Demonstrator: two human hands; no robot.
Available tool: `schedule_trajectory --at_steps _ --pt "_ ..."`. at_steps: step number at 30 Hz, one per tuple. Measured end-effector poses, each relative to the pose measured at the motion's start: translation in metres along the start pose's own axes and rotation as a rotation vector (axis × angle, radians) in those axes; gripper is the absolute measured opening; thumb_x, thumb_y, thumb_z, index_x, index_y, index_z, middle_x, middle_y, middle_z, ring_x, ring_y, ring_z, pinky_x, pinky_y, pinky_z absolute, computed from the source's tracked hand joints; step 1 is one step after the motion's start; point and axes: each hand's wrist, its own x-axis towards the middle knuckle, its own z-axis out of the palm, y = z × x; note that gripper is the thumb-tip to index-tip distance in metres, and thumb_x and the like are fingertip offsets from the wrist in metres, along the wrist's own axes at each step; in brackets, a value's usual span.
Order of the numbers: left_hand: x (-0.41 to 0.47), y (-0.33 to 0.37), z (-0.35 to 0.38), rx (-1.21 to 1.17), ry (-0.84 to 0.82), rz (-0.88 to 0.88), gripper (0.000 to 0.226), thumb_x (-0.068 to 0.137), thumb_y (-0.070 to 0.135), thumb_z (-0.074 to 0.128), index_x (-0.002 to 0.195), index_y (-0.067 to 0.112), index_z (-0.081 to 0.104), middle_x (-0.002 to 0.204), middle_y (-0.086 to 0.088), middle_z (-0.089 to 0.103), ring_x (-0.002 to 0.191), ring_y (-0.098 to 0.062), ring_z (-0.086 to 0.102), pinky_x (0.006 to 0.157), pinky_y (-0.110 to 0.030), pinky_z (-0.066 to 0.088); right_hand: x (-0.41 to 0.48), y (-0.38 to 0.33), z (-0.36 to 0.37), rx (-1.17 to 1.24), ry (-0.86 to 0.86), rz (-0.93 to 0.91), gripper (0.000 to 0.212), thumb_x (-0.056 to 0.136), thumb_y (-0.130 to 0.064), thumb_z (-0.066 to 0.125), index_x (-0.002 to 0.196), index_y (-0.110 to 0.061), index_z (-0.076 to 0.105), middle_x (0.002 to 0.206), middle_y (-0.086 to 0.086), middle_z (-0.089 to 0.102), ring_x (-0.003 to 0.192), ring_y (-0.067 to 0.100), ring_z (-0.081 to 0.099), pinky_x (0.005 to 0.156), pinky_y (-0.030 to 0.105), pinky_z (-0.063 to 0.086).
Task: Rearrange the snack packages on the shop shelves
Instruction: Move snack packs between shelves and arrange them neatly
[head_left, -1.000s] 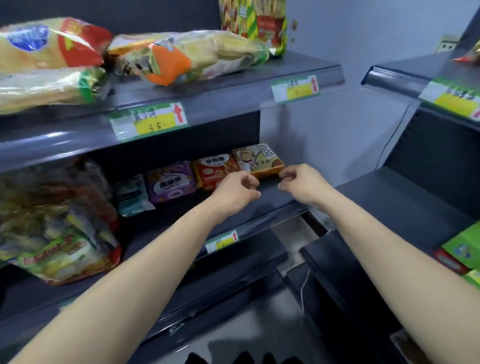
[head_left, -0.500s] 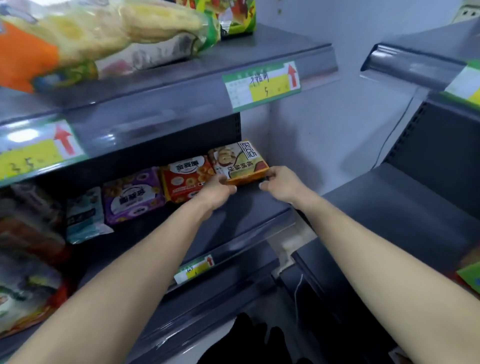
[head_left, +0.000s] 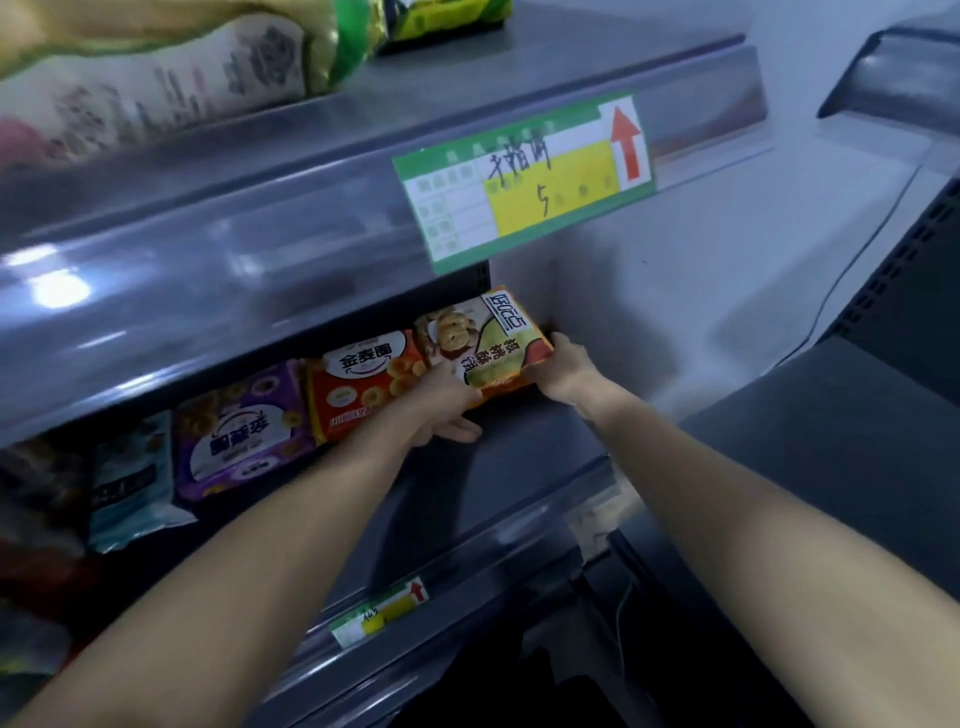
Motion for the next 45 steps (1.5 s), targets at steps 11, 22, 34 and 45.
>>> schedule_trajectory --at_steps 11,22,34,45 --pt "-0.007 -0.001 0.029 0.075 -0.270 0.071 0.053 0.096 -0.002 0.040 0.146 0.009 0.026 0.150 -0.008 0.035 0.073 -0.019 0.070 0.059 -0.027 0.059 -0.002 0.018 0.004 0.051 0.103 0.146 0.051 0.087 -0.016 0.057 0.131 -0.007 0.035 0.144 0.021 0.012 0.102 0.037 0.054 0.081 0.030 0.043" --pt "0.026 0.002 0.019 0.624 0.121 0.312 0.061 0.091 0.013 0.049 0.147 0.012 0.024 0.149 -0.014 0.025 0.137 -0.030 0.027 0.115 -0.036 0.023 -0.019 0.033 -0.009 0.170 0.243 0.318 0.075 0.086 -0.005 0.060 0.144 0.000 0.013 0.143 0.021 0.028 0.118 0.033 0.050 0.090 0.033 0.045" --pt "0.032 0.007 0.043 0.392 0.188 0.237 0.038 0.086 0.018 0.062 0.118 0.007 0.045 0.126 -0.014 0.053 0.113 -0.027 0.052 0.091 -0.031 0.041 -0.027 0.042 -0.015 0.323 0.322 0.342 0.035 0.091 -0.007 0.050 0.125 -0.005 0.041 0.122 0.015 0.059 0.108 0.032 0.060 0.082 0.036 0.052" --pt "-0.024 0.012 0.047 0.130 0.319 0.124 0.057 0.085 0.016 0.061 0.135 0.003 0.037 0.137 -0.015 0.045 0.124 -0.030 0.046 0.104 -0.037 0.039 -0.074 0.021 -0.024 0.890 0.131 0.194 0.040 0.077 0.011 0.049 0.102 -0.021 0.045 0.109 0.013 0.063 0.102 0.033 0.062 0.088 0.052 0.052"
